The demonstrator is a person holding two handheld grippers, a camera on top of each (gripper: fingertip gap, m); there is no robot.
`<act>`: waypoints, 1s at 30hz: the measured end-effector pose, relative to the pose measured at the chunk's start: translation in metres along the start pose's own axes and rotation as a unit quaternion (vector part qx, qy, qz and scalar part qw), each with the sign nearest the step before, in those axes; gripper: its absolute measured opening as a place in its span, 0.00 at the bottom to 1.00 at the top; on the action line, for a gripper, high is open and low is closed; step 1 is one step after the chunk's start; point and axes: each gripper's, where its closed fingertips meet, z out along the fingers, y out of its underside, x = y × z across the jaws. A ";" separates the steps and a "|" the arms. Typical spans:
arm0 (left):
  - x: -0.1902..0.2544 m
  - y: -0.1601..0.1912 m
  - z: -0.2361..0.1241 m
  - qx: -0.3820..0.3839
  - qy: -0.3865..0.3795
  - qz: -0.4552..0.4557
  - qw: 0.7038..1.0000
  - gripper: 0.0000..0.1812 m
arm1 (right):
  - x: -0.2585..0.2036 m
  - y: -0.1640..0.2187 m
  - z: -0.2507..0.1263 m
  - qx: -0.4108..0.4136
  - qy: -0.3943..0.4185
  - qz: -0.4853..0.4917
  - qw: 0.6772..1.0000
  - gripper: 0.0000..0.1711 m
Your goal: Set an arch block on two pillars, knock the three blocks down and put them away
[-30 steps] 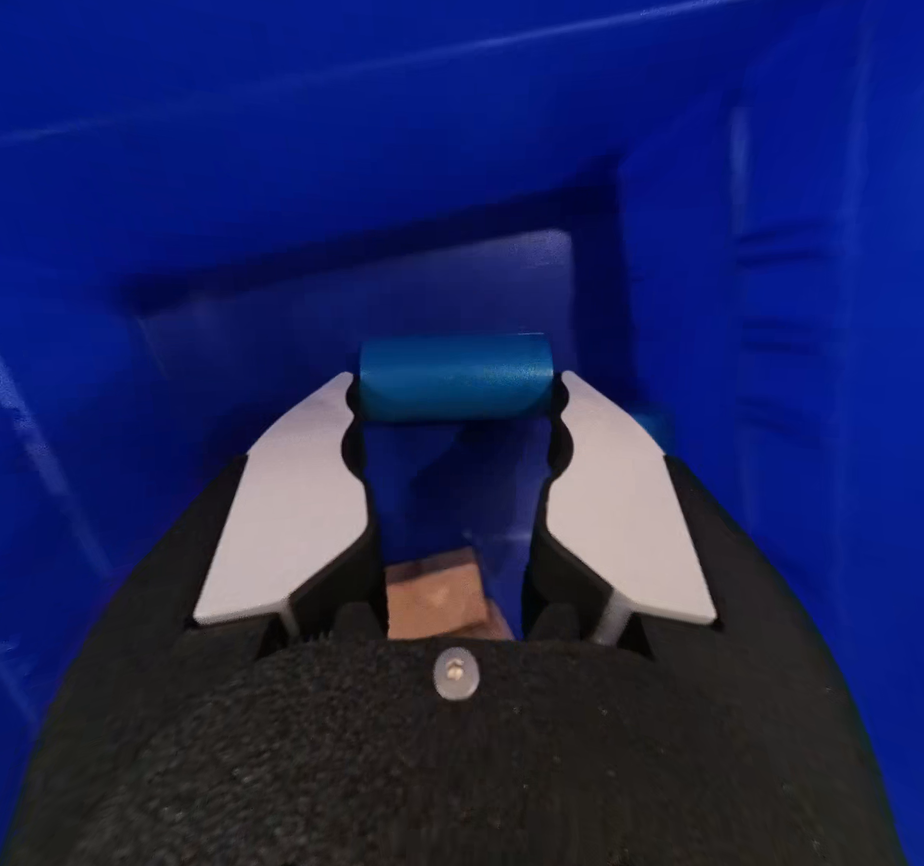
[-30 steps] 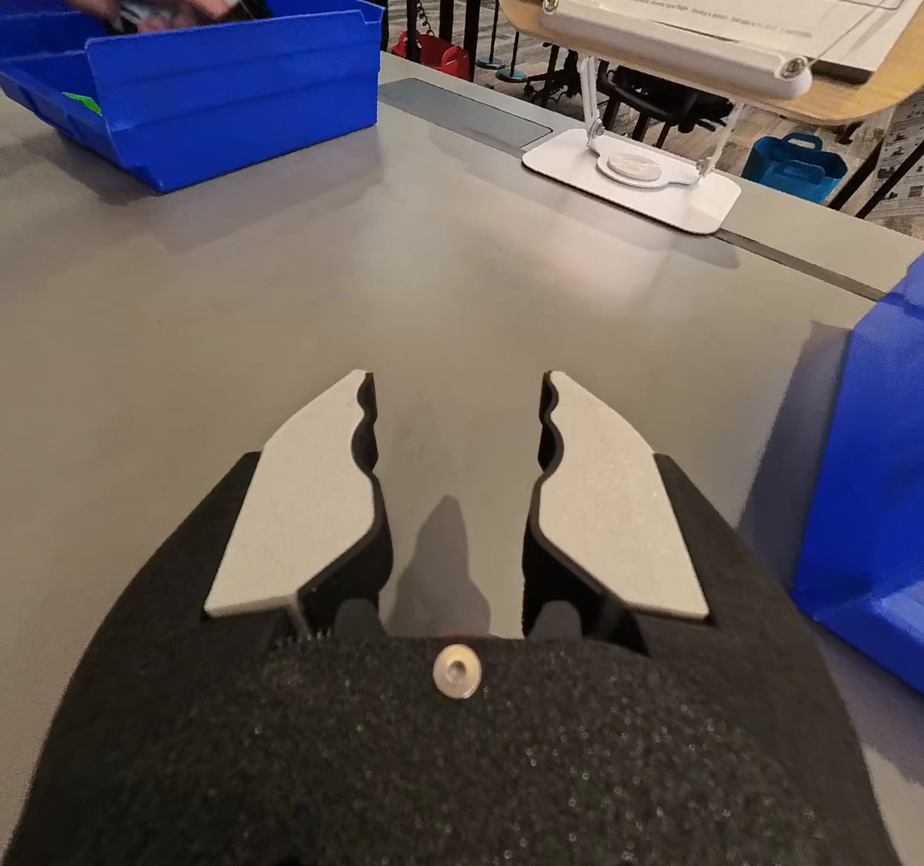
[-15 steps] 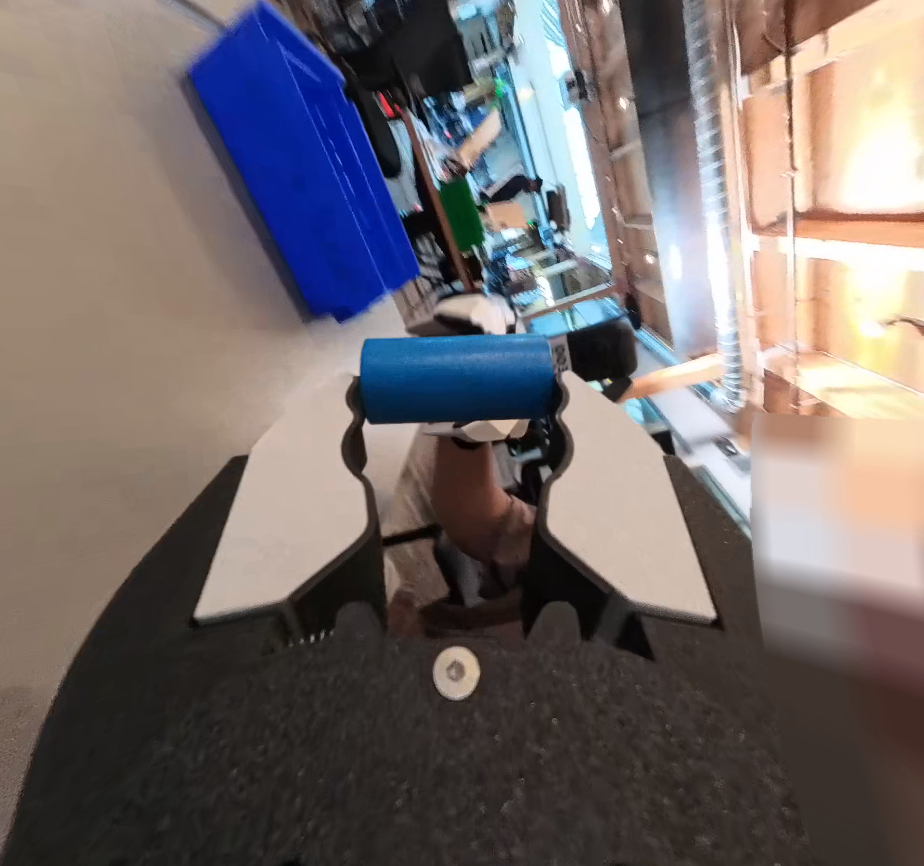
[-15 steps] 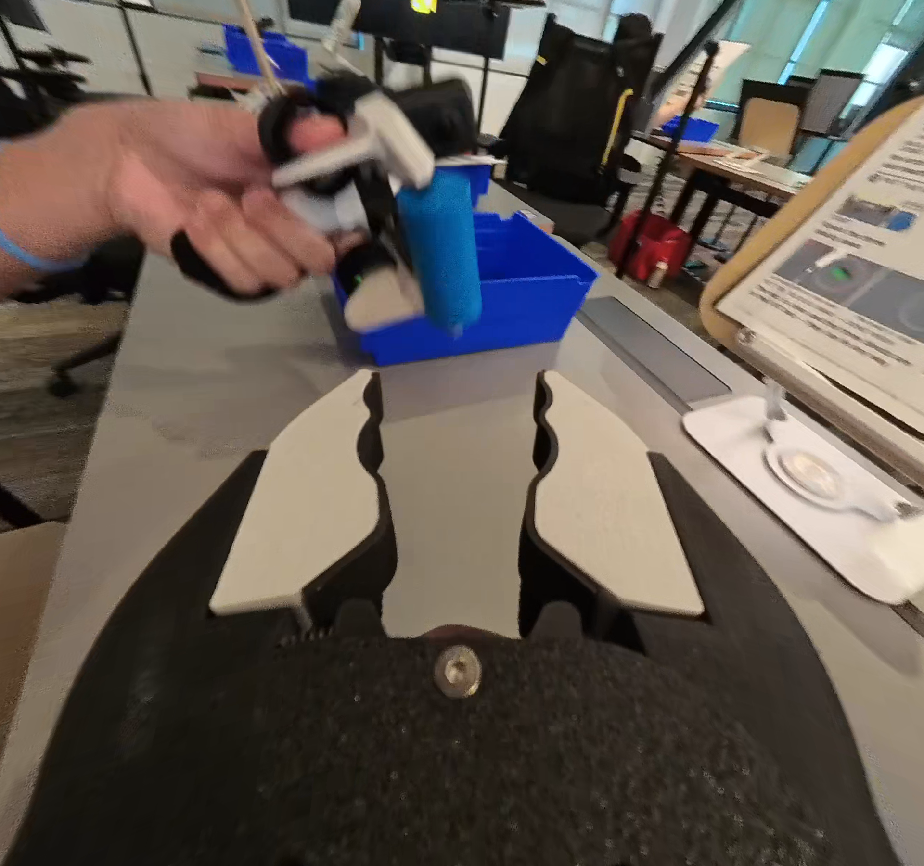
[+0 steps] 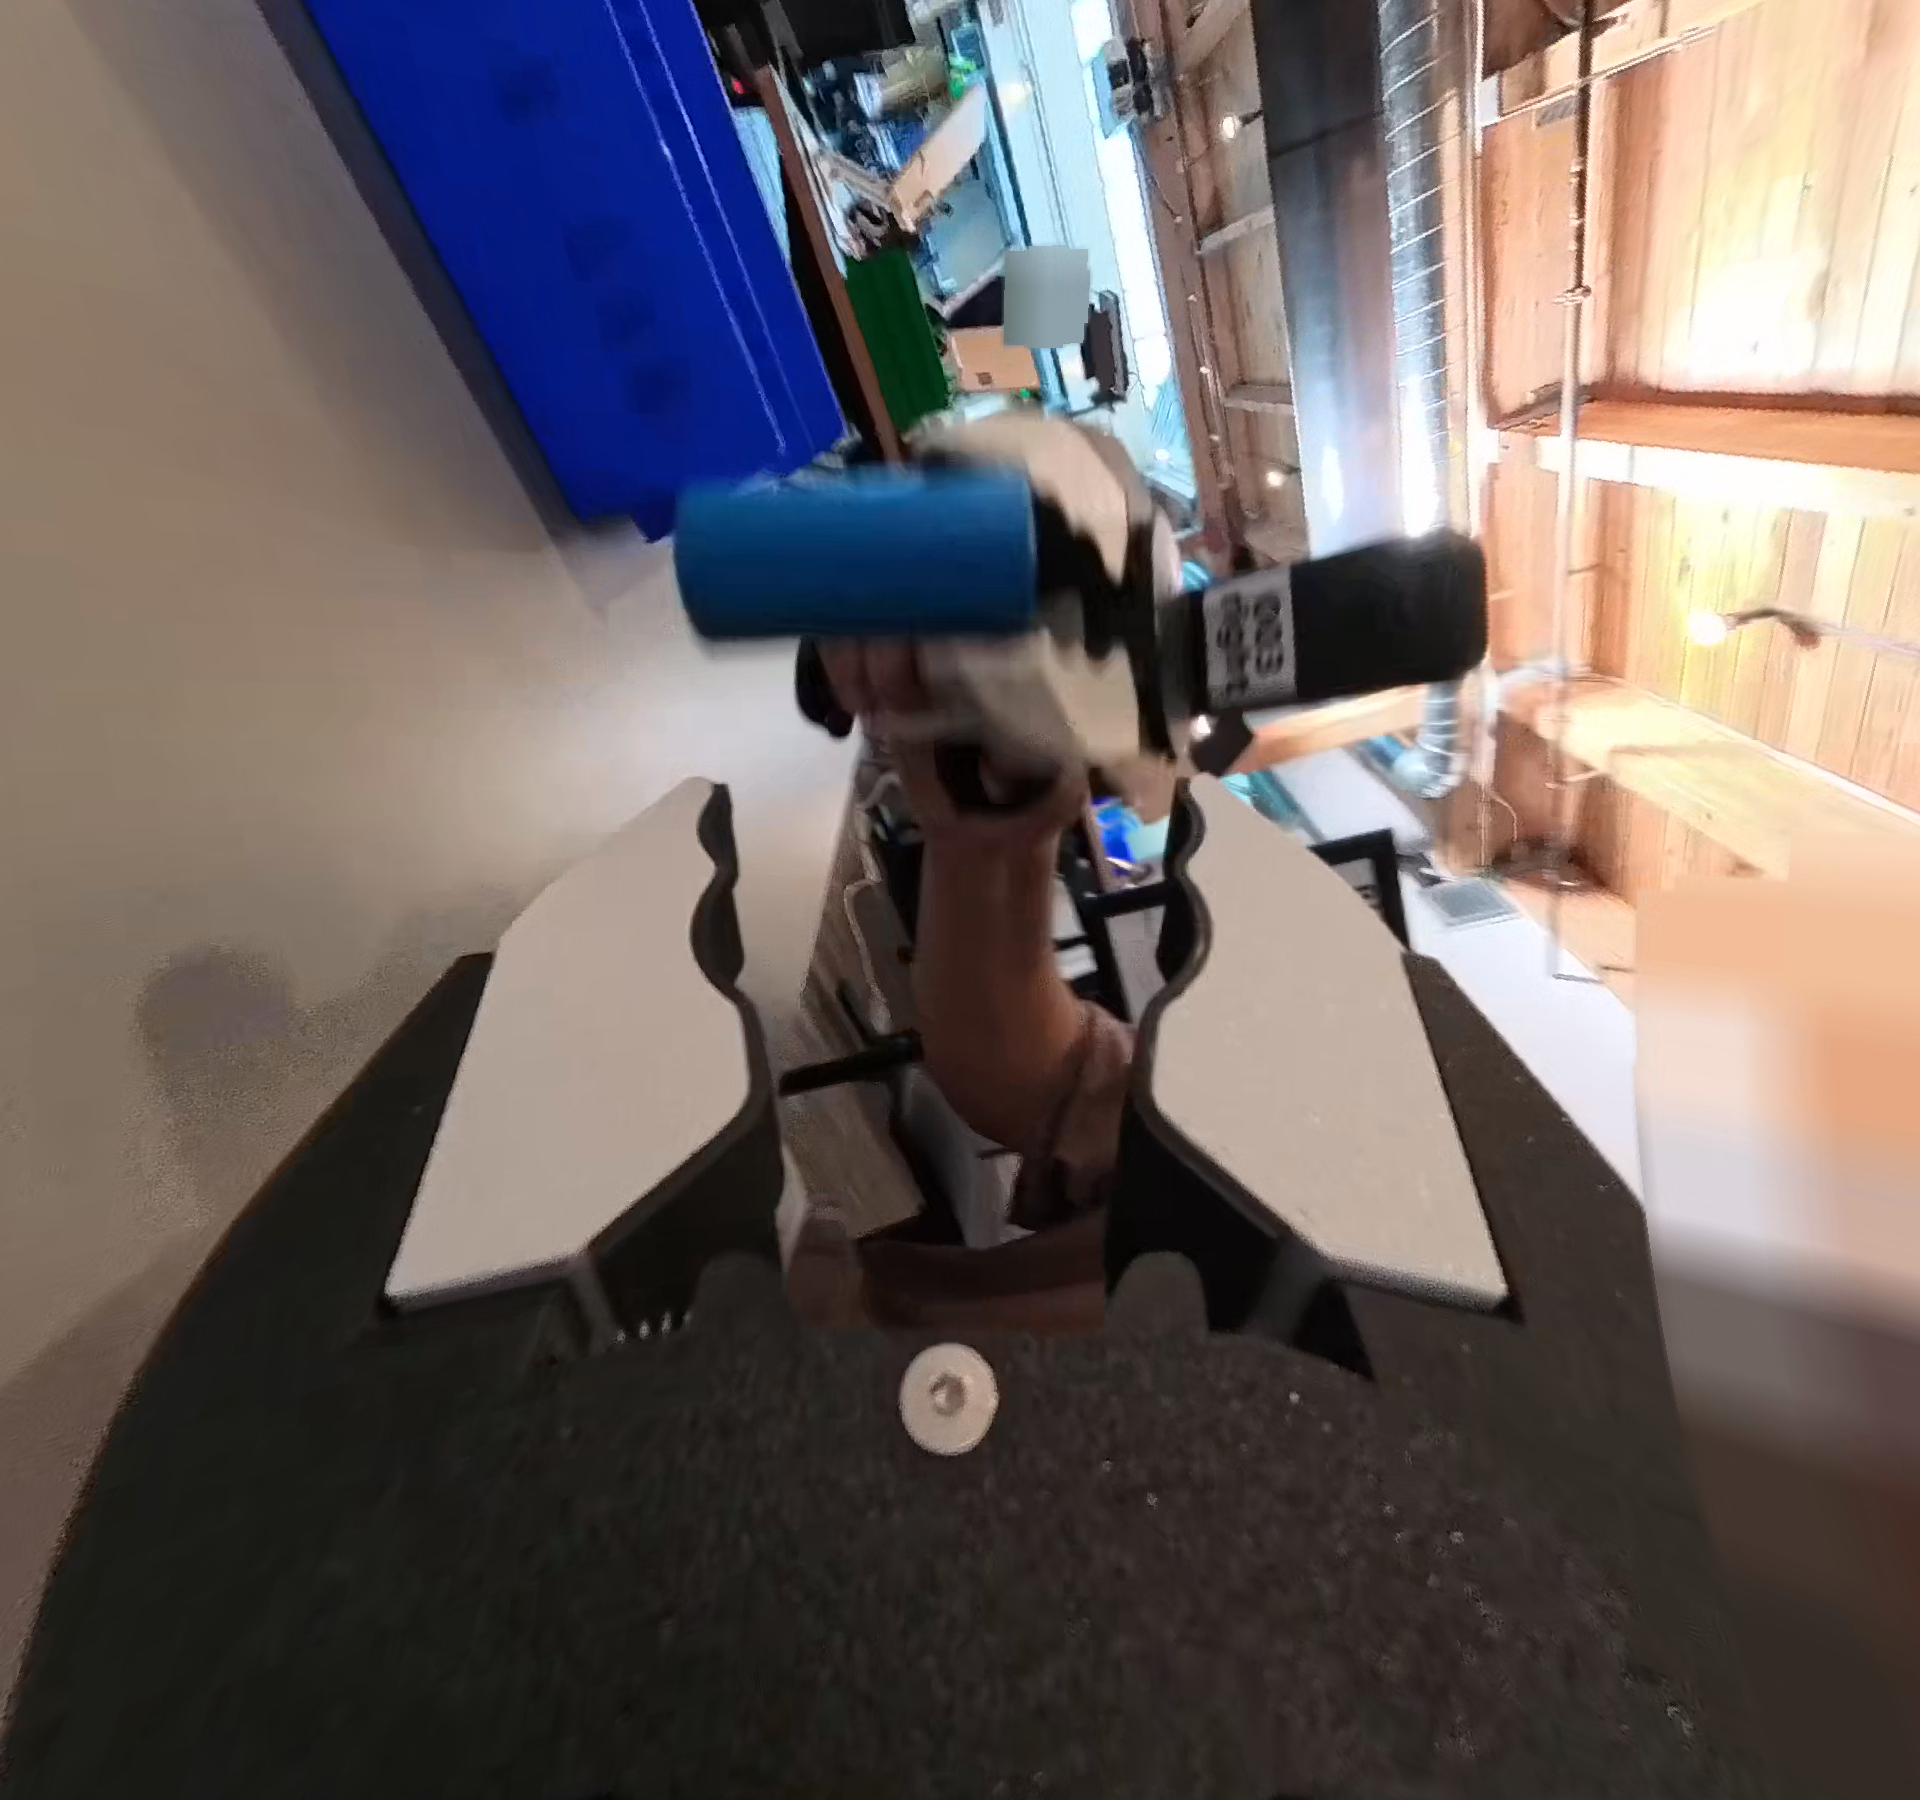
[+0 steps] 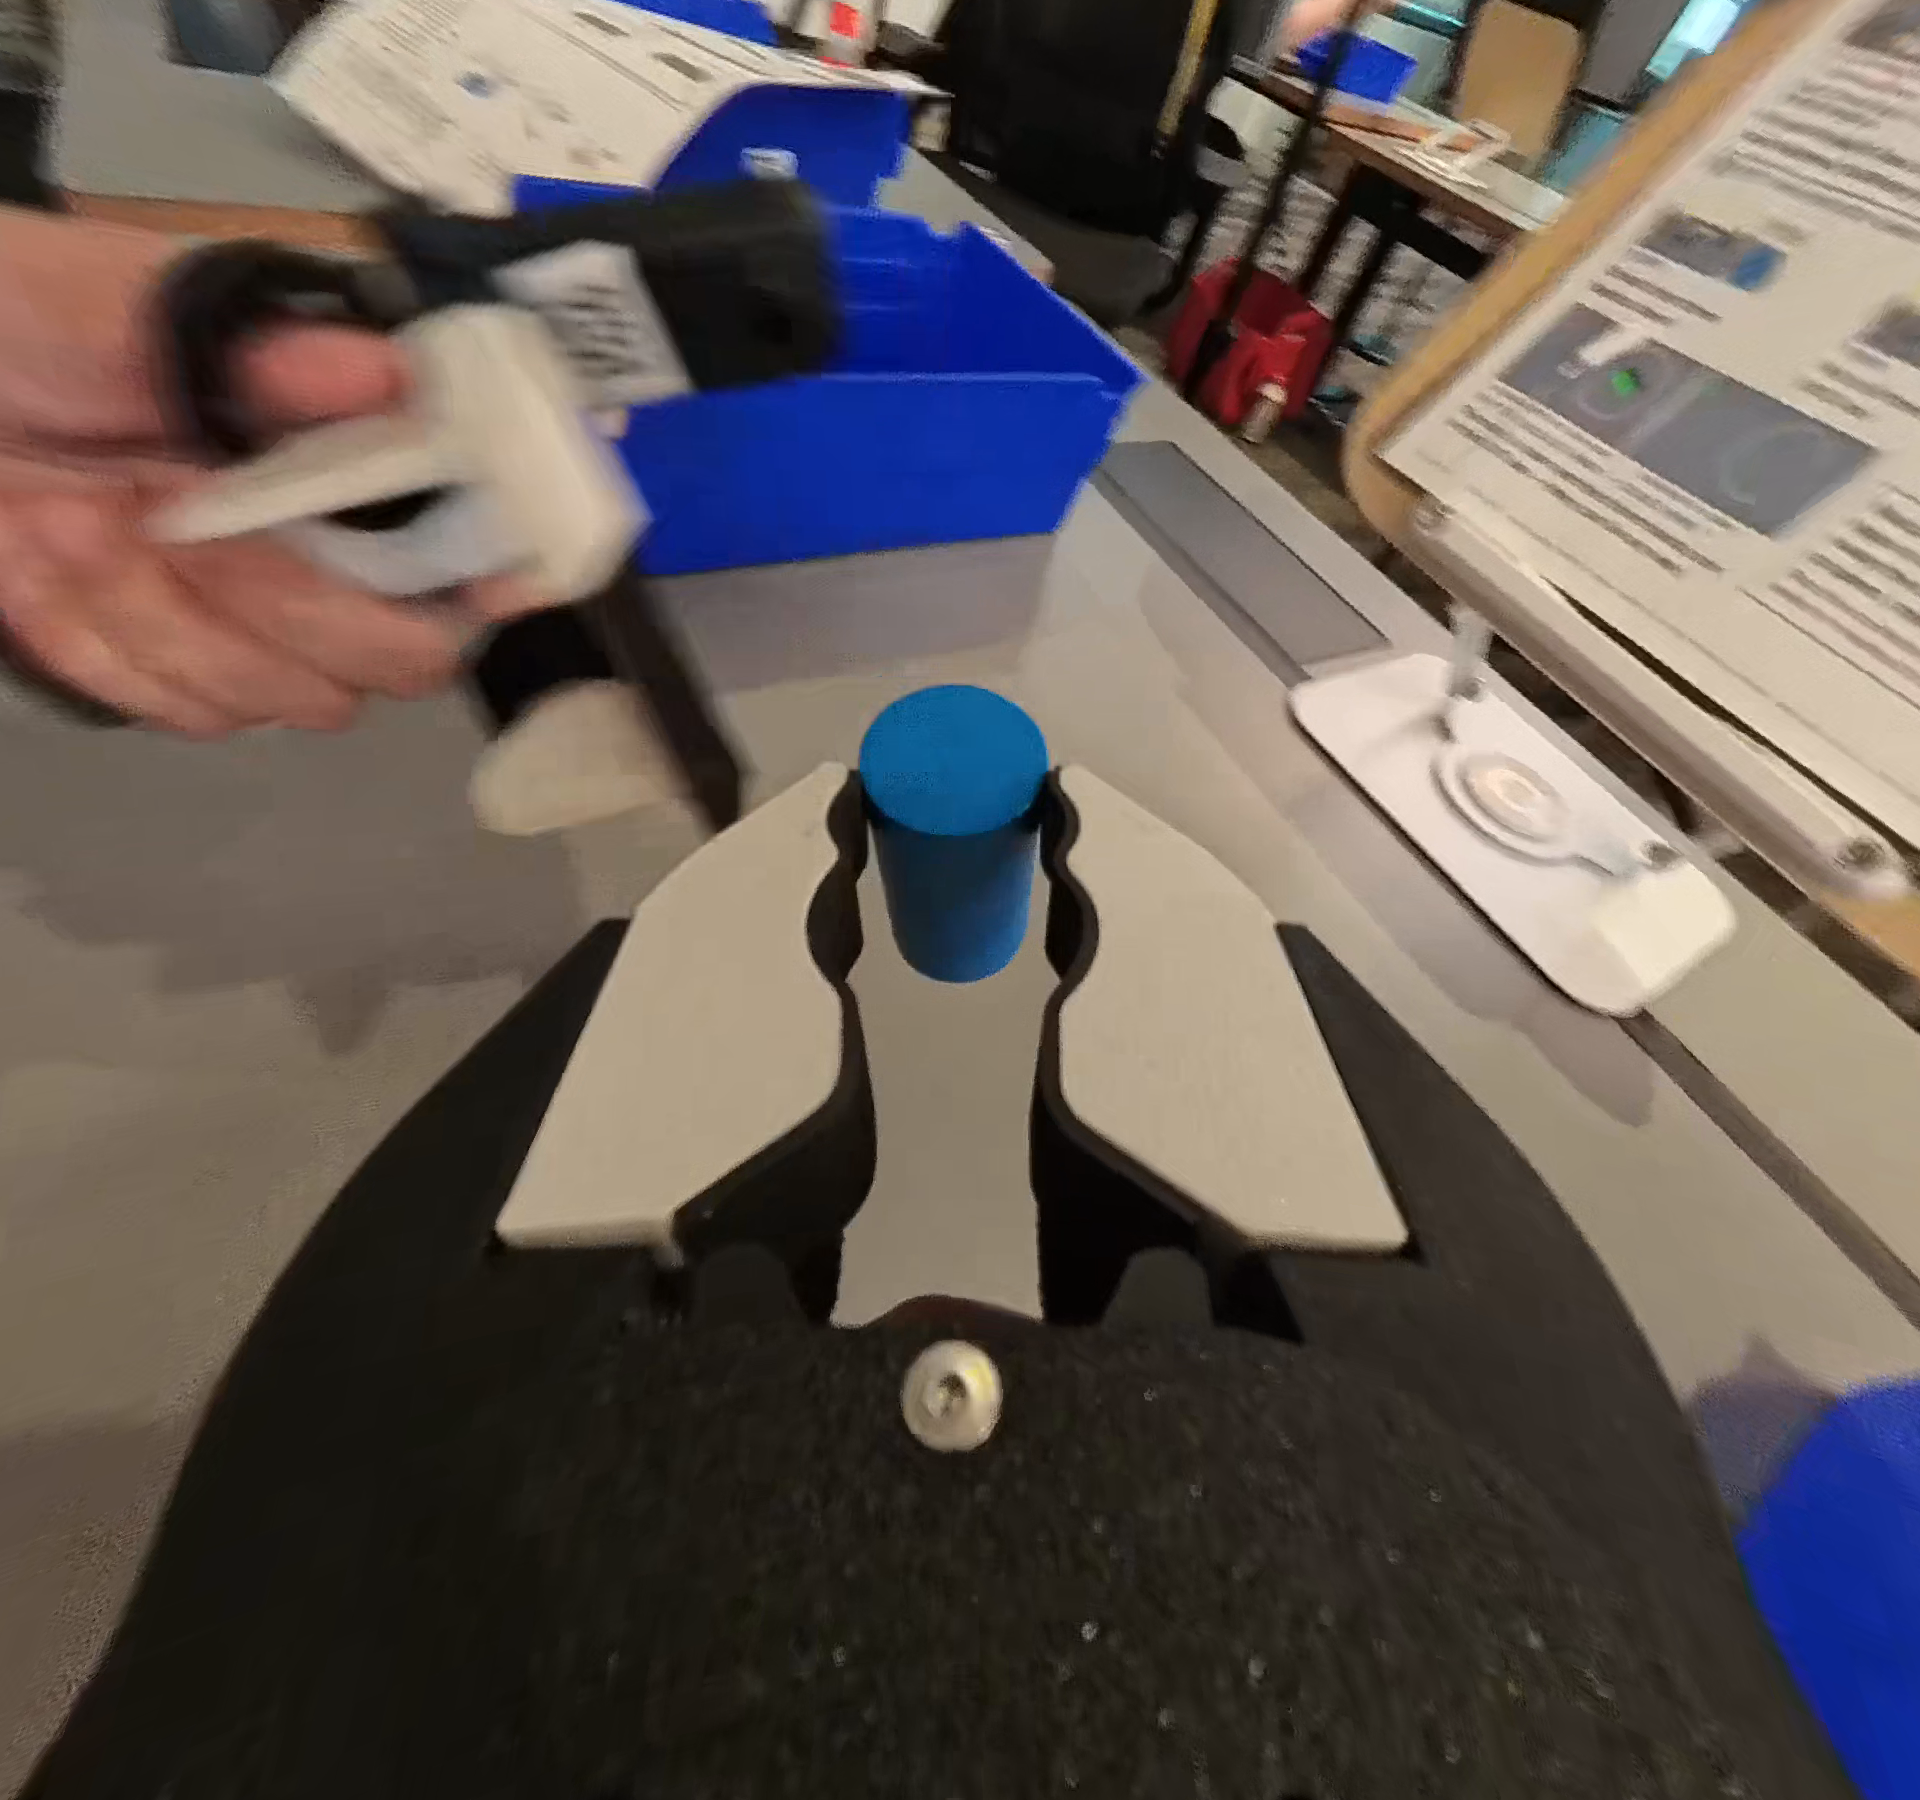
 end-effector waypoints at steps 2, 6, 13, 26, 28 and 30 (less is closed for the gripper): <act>-0.014 0.019 -0.008 0.009 -0.039 0.043 0.998 0.42 | 0.040 0.014 0.011 -0.010 0.064 0.049 0.997 0.18; -0.023 0.076 -0.009 -0.048 -0.056 0.094 0.993 0.33 | 0.105 0.071 0.053 -0.070 0.132 0.170 0.974 0.18; -0.028 0.107 -0.029 -0.025 -0.108 0.163 0.980 0.30 | 0.130 0.120 0.093 -0.131 0.138 0.216 0.958 0.18; -0.050 0.075 -0.071 0.022 -0.205 0.206 0.956 0.31 | 0.113 0.146 0.092 -0.185 0.130 0.192 0.955 0.19; -0.034 0.058 -0.092 0.048 -0.206 0.210 0.955 0.31 | 0.112 0.151 0.090 -0.194 0.136 0.189 0.953 0.28; -0.015 0.031 -0.125 0.078 -0.222 0.218 0.947 0.31 | 0.109 0.146 0.080 -0.181 0.141 0.182 0.956 0.29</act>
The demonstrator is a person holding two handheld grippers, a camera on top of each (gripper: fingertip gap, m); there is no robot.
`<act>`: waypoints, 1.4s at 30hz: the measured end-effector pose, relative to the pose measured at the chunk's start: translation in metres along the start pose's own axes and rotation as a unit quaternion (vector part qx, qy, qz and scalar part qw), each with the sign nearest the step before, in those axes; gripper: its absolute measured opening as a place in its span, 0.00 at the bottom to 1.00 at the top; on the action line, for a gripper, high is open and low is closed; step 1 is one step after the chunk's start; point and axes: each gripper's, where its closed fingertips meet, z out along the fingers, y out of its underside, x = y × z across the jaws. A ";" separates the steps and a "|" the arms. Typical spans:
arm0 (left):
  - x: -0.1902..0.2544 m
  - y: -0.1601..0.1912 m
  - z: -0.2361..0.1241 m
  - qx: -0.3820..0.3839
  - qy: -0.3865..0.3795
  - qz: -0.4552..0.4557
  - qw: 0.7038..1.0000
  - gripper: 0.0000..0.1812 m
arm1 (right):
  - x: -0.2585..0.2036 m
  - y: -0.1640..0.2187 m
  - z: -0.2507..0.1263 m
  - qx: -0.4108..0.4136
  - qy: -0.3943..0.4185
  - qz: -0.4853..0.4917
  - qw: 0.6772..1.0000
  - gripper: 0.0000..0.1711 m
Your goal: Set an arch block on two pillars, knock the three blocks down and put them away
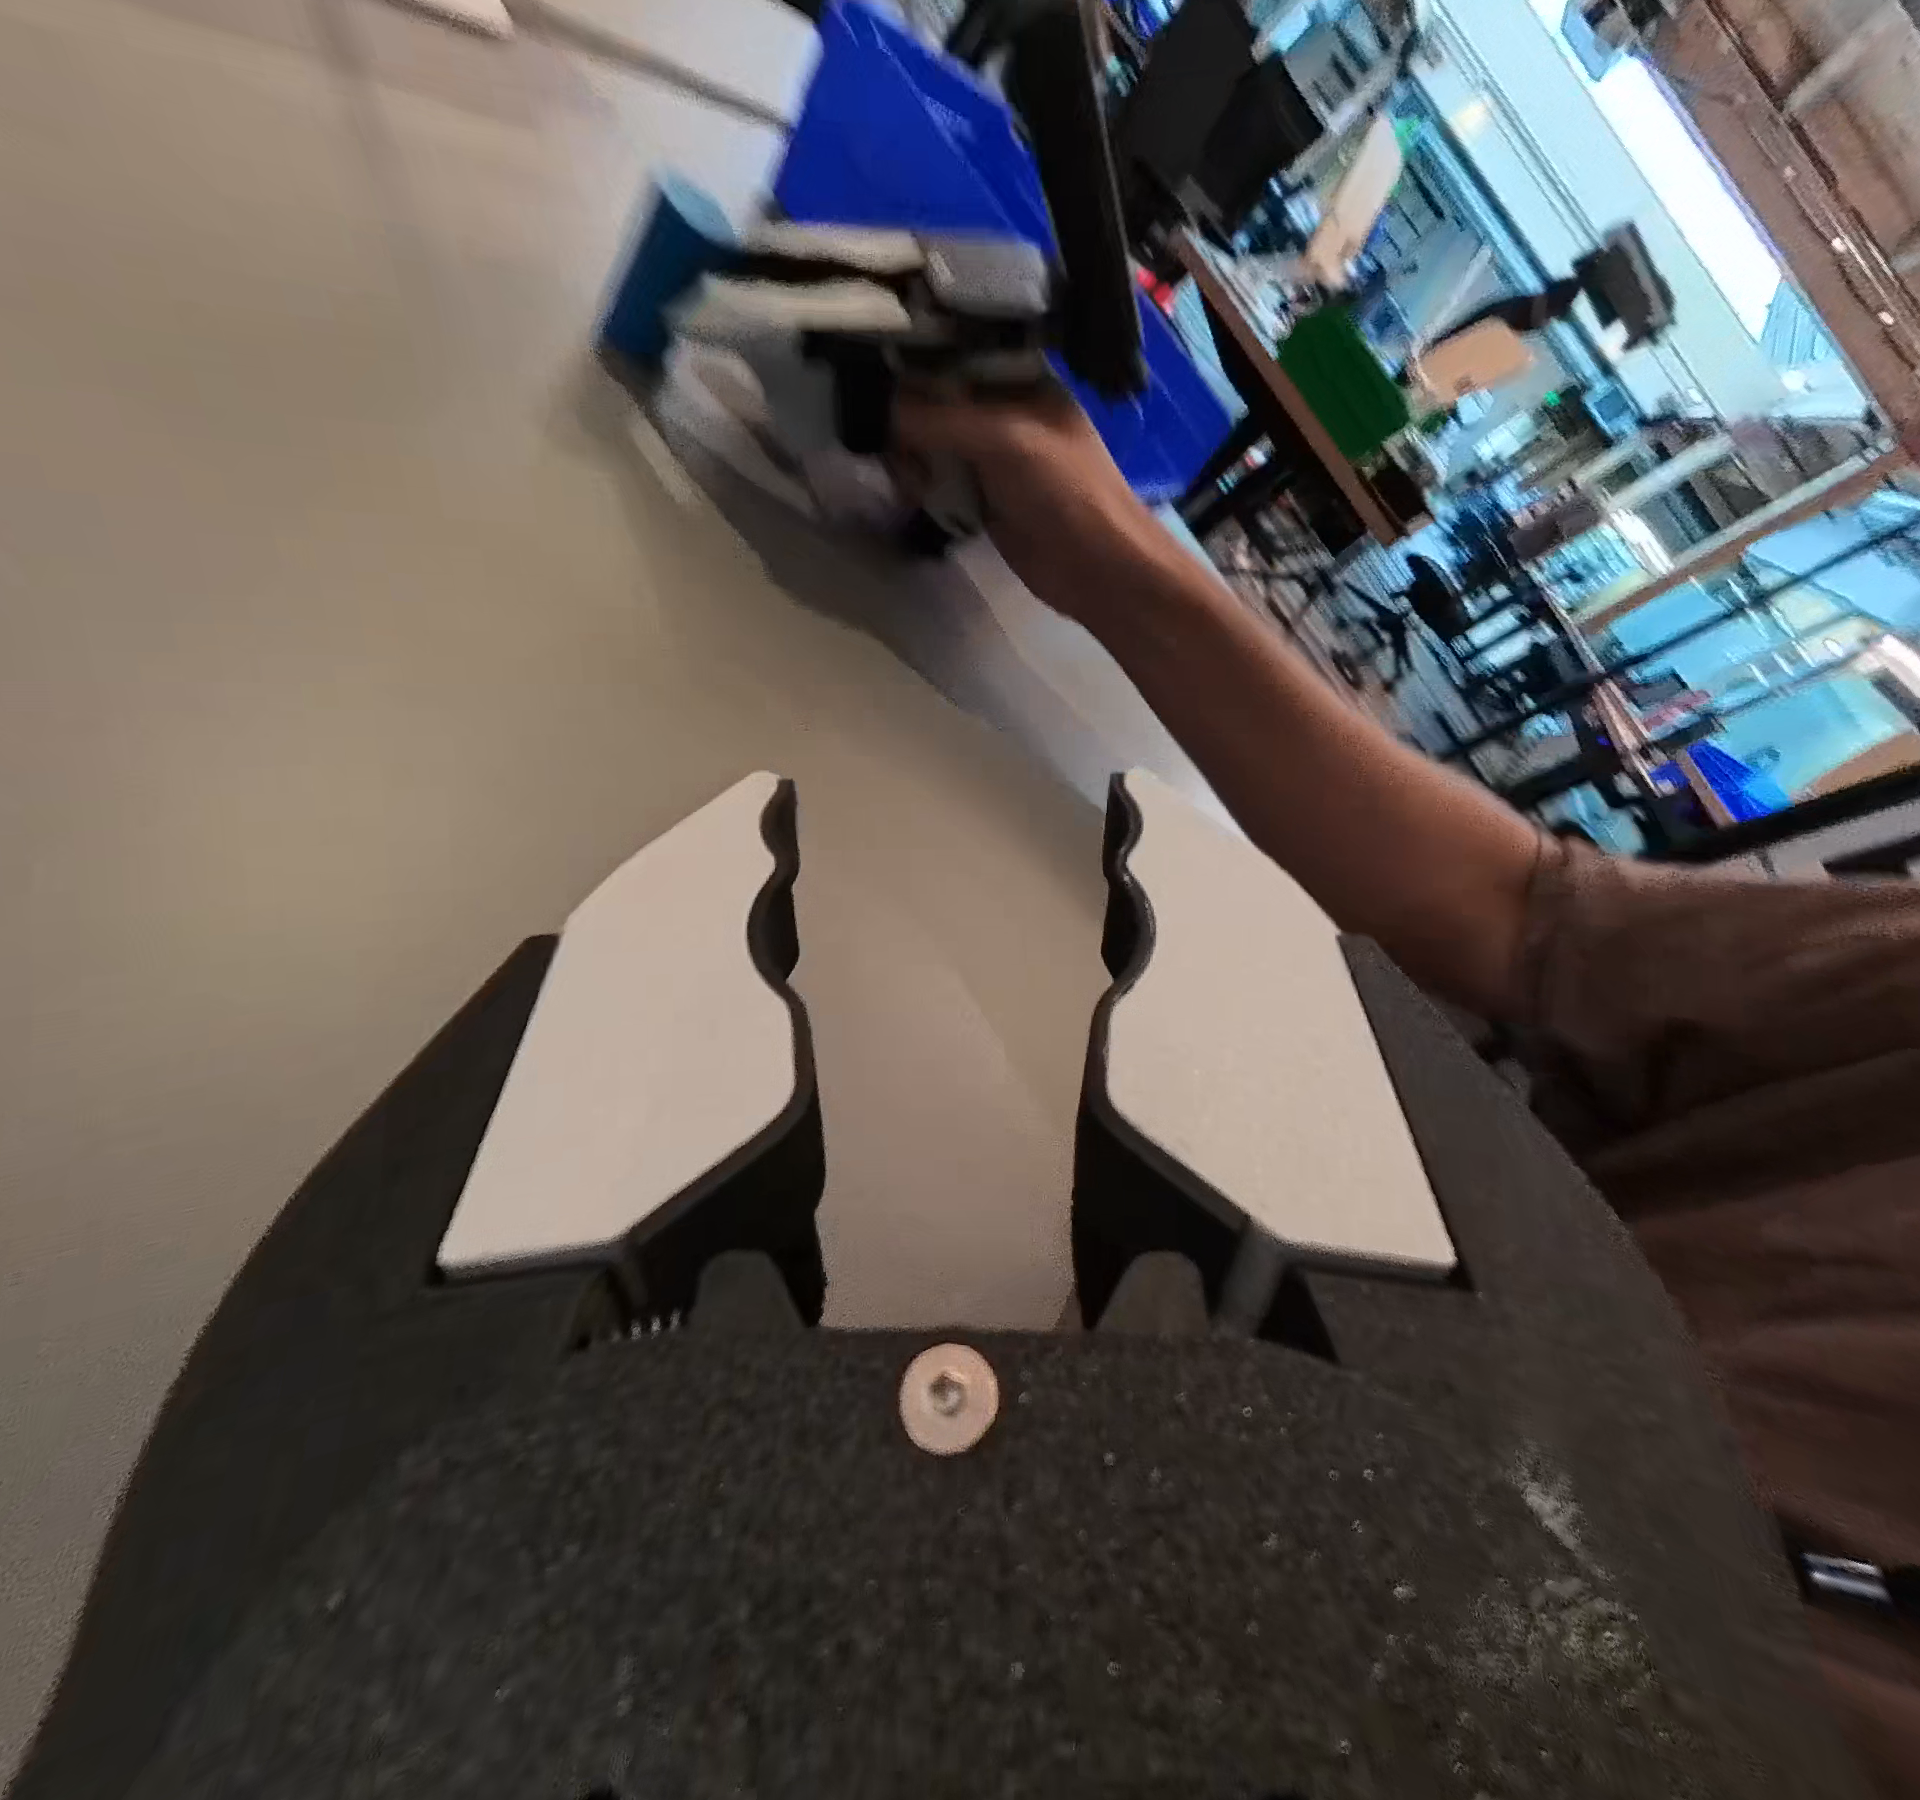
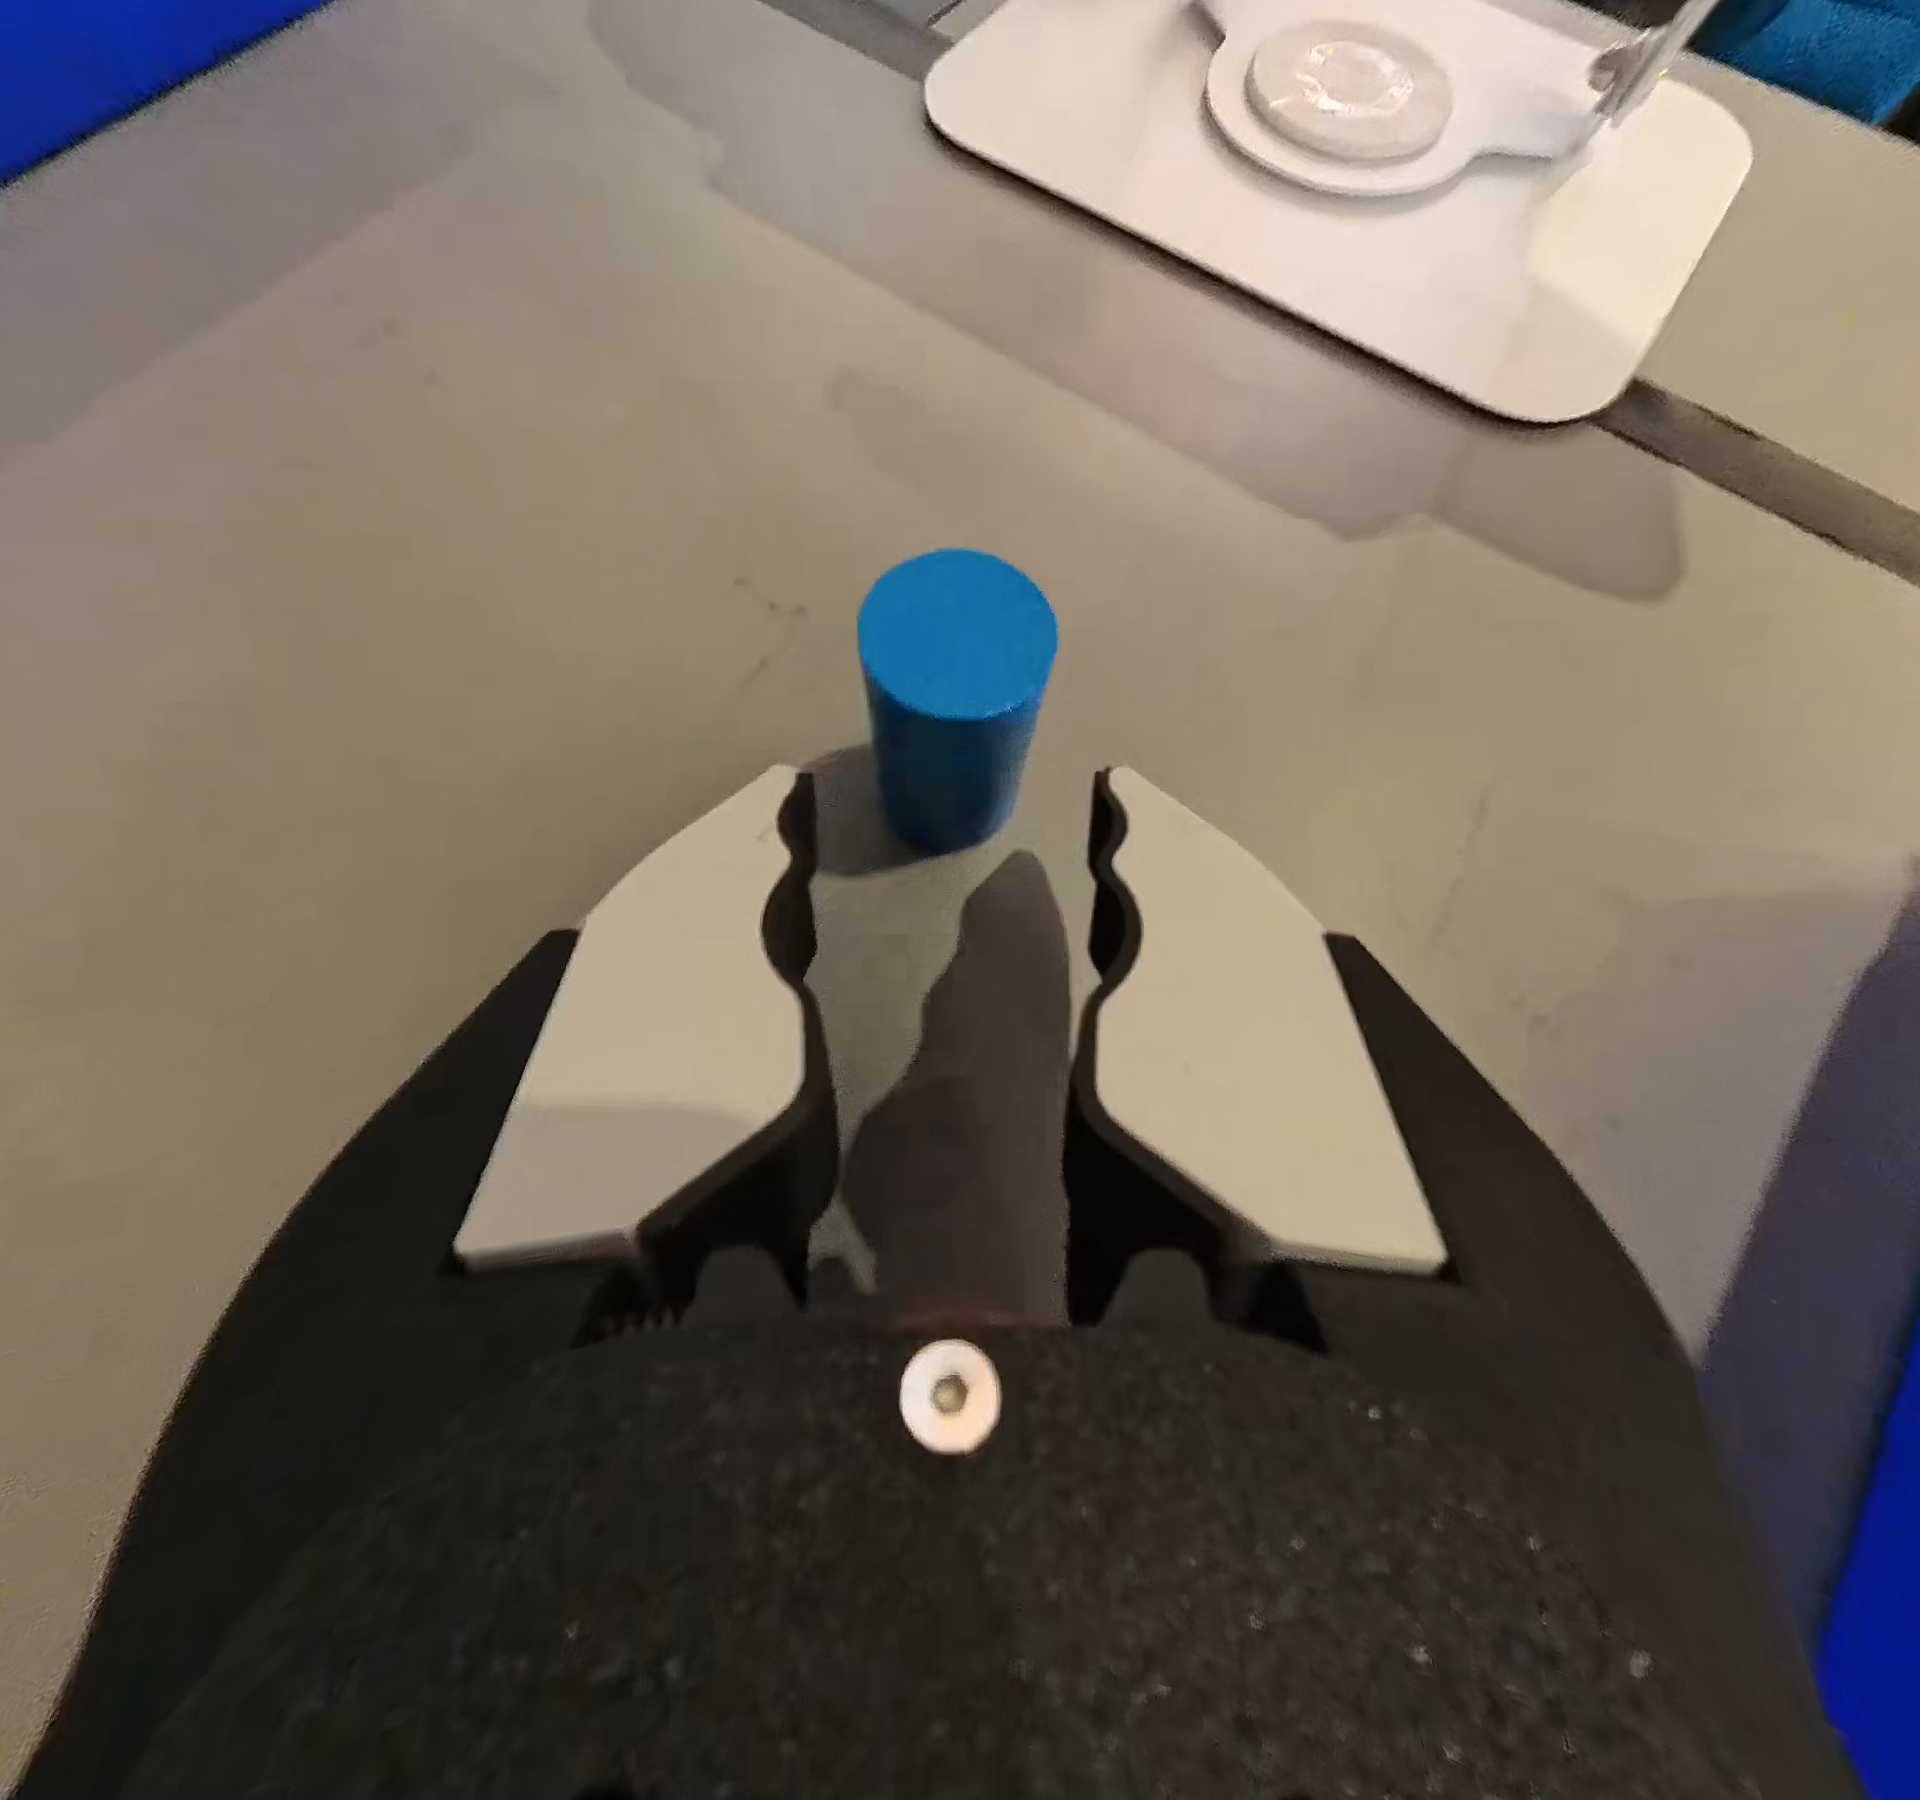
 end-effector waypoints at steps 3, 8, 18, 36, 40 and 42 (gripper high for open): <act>-0.033 -0.062 -0.051 0.017 -0.061 -0.007 0.998 0.34 | -0.003 0.004 -0.036 0.023 0.027 -0.020 0.999 0.32; -0.157 -0.125 -0.083 -0.091 -0.271 -0.036 0.958 0.34 | -0.056 0.027 -0.101 0.064 -0.008 -0.058 0.996 0.35; -0.280 -0.124 -0.029 -0.259 -0.339 -0.085 0.900 0.30 | -0.129 0.066 -0.163 0.077 -0.079 -0.037 0.993 0.34; -0.299 -0.119 -0.032 -0.246 -0.291 -0.132 0.915 0.19 | -0.128 0.038 -0.160 0.091 -0.082 -0.048 0.991 0.33; -0.250 -0.179 -0.064 -0.082 -0.262 -0.068 0.959 0.18 | -0.116 0.041 -0.162 0.094 -0.073 -0.045 0.992 0.33; -0.201 -0.201 -0.070 -0.007 -0.239 -0.011 0.971 0.18 | -0.108 0.043 -0.162 0.098 -0.067 -0.041 0.992 0.32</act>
